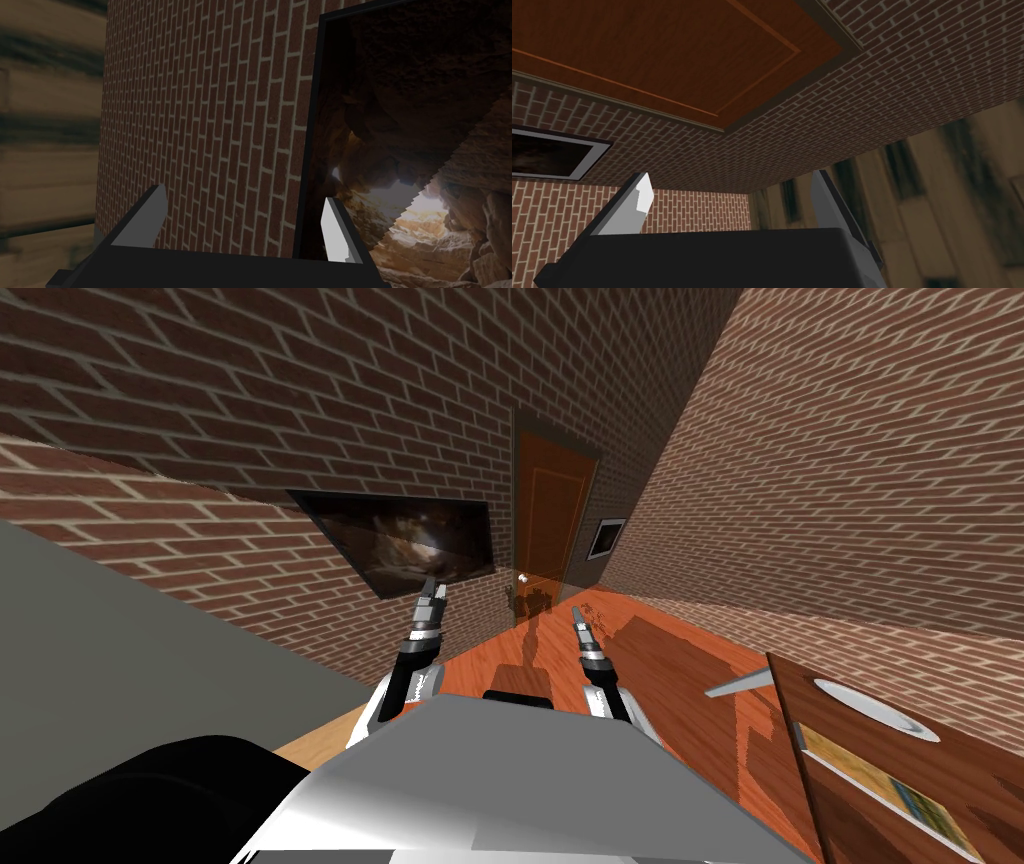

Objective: Pull the door open

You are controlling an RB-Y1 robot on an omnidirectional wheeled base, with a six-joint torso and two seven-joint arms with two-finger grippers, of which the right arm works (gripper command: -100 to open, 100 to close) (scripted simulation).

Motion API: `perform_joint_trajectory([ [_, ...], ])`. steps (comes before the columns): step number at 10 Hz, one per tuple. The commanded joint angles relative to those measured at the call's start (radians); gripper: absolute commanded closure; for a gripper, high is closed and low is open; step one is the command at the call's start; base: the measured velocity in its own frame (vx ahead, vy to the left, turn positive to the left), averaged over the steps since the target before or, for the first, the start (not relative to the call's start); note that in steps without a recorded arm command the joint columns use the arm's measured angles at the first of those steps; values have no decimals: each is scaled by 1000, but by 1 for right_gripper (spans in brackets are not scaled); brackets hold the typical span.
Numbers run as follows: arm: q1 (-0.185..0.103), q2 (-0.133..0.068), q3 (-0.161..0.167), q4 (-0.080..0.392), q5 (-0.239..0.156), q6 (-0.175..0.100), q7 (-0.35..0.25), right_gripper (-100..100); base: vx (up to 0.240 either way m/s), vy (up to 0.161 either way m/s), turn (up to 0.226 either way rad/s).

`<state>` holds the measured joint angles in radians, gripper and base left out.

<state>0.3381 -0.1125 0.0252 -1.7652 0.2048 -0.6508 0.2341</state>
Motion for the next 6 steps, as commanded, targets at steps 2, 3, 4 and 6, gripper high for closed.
perform_joint_trajectory([
  [2,-23,-8,7,64,12,-23,48,-100,107,8,14],
  [3,-32,-12,9,87,17,-31,66,-100,113,2,24],
  [4,-41,-16,12,111,21,-38,83,-100,96,6,26],
  [6,-60,-23,16,158,30,-53,118,-100,96,10,17],
])
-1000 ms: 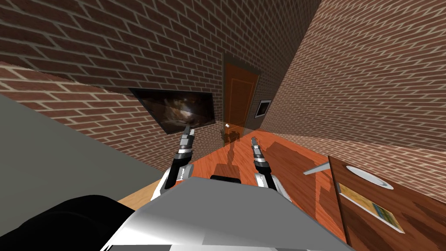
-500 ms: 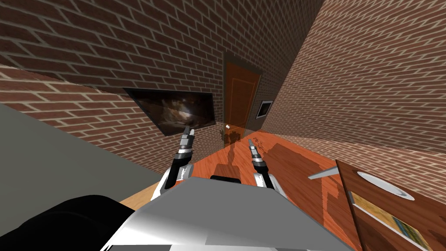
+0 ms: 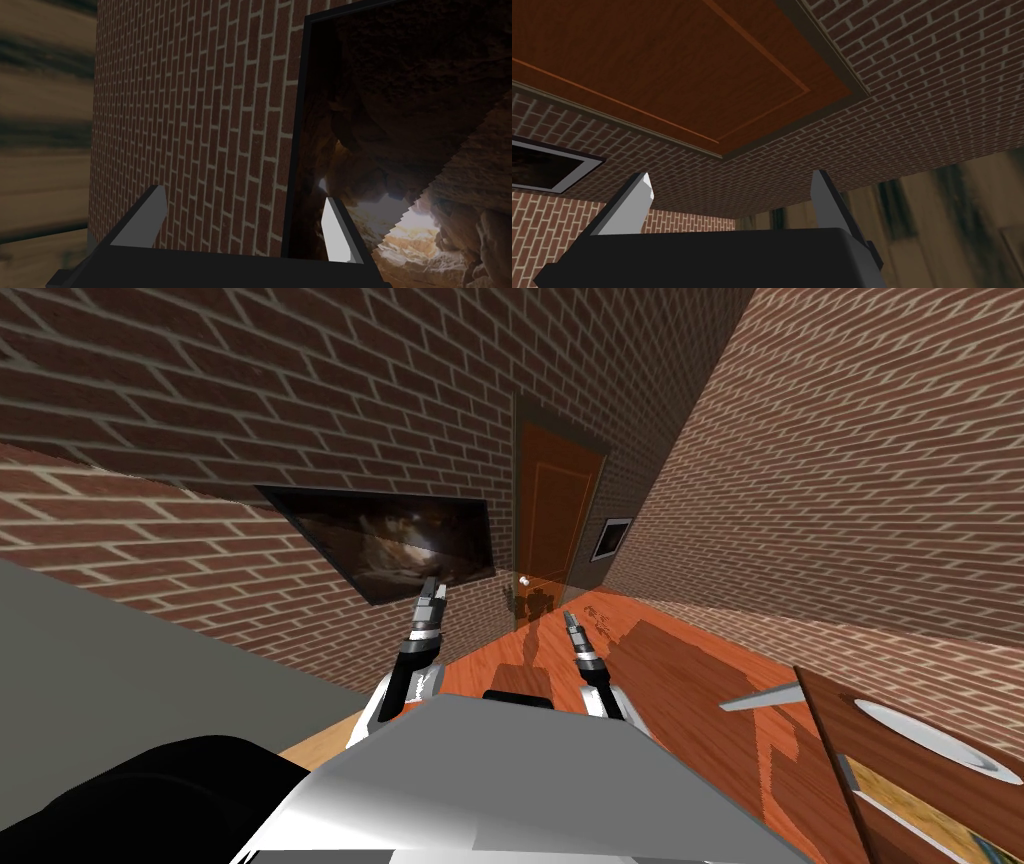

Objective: Pull the door open

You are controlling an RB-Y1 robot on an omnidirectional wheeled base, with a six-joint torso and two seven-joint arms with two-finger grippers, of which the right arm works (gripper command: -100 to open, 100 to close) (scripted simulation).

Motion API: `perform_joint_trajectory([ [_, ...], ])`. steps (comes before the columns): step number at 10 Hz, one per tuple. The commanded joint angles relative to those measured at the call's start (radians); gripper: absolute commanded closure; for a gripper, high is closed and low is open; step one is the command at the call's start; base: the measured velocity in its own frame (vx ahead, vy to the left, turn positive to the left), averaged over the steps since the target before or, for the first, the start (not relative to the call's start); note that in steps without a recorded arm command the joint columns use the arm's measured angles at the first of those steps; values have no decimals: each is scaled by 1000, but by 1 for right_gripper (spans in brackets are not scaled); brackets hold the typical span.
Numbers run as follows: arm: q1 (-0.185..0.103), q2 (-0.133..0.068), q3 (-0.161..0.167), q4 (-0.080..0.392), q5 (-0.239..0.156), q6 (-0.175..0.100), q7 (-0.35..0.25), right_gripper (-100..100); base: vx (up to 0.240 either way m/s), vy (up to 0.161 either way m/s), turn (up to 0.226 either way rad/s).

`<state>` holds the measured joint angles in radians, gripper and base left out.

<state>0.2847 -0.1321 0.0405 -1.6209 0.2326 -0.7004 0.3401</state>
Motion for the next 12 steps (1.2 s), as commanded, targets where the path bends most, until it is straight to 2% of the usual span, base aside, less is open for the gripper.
perform_joint_trajectory([
  [1,-16,-7,3,38,7,-11,30,-100,95,20,20],
  [12,-120,-44,29,307,58,-96,226,-100,102,6,20],
])
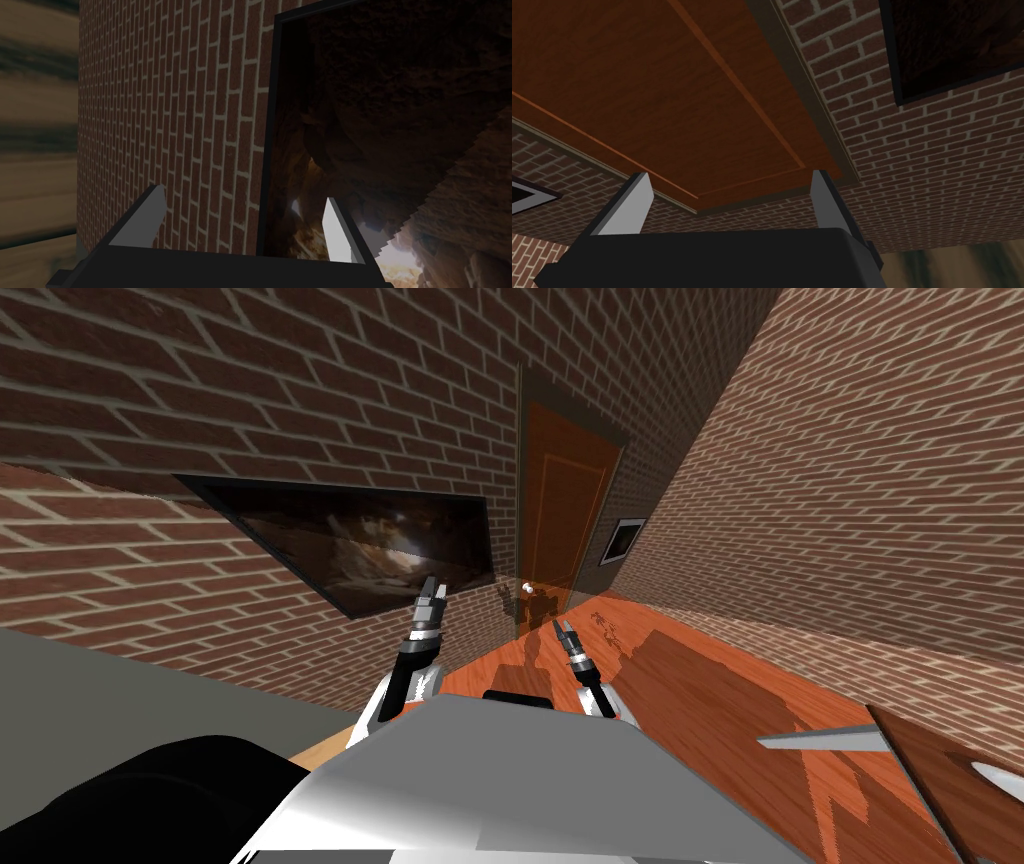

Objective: Pull the door open

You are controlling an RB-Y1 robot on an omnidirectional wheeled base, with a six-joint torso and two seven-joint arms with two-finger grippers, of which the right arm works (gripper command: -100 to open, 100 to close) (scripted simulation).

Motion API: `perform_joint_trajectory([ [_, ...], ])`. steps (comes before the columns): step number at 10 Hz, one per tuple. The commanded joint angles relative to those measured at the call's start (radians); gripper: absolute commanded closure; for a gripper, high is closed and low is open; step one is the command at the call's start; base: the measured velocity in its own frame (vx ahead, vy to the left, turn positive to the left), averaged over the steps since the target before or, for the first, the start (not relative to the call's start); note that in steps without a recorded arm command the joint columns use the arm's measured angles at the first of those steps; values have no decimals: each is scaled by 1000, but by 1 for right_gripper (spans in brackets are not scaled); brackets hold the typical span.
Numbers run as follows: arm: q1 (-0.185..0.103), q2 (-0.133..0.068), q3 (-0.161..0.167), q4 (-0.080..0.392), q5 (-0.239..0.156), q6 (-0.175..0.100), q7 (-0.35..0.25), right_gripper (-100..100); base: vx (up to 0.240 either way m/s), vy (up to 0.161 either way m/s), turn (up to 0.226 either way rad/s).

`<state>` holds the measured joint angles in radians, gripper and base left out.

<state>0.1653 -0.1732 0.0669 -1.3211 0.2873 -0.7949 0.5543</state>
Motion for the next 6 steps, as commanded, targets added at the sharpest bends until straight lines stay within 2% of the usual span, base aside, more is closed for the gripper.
perform_joint_trajectory([
  [1,-10,-6,5,31,8,-9,29,-100,105,7,19],
  [6,-56,-21,16,149,30,-47,115,-100,99,3,18],
])
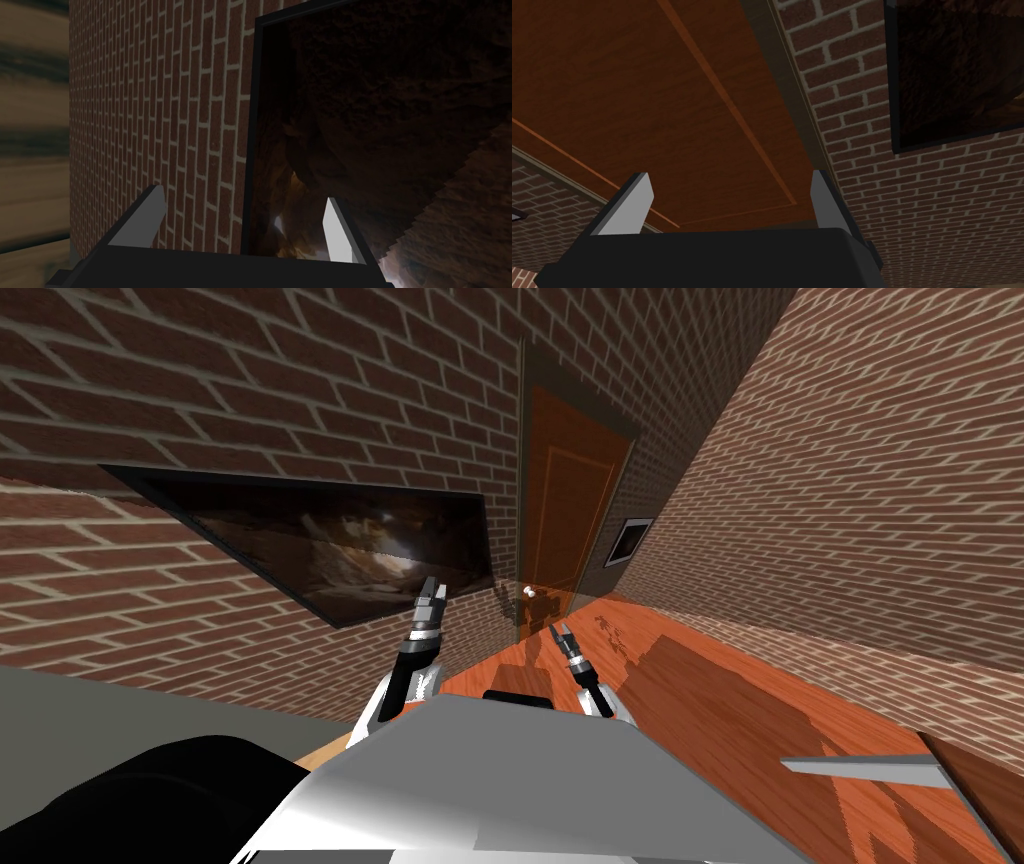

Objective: Pull the door open

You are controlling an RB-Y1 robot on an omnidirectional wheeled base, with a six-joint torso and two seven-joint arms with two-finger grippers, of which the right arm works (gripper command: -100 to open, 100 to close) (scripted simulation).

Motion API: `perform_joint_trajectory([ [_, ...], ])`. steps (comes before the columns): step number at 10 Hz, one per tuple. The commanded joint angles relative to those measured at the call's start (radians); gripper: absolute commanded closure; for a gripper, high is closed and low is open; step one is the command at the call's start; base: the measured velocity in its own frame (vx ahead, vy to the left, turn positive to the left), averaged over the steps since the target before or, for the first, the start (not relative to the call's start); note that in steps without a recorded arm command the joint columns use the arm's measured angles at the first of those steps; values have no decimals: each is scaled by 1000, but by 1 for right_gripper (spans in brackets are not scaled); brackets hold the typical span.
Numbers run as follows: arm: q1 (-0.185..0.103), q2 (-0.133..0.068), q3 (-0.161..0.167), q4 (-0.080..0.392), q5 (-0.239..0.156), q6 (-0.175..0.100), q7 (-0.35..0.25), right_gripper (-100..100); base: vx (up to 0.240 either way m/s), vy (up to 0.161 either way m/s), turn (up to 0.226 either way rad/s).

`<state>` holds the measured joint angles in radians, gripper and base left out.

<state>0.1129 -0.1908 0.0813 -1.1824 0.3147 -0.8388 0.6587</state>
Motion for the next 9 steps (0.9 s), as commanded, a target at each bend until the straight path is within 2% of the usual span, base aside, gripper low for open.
perform_joint_trajectory([
  [1,-13,-7,4,33,7,-10,27,-100,99,-1,18],
  [9,-80,-27,20,204,40,-64,153,-100,99,1,17],
])
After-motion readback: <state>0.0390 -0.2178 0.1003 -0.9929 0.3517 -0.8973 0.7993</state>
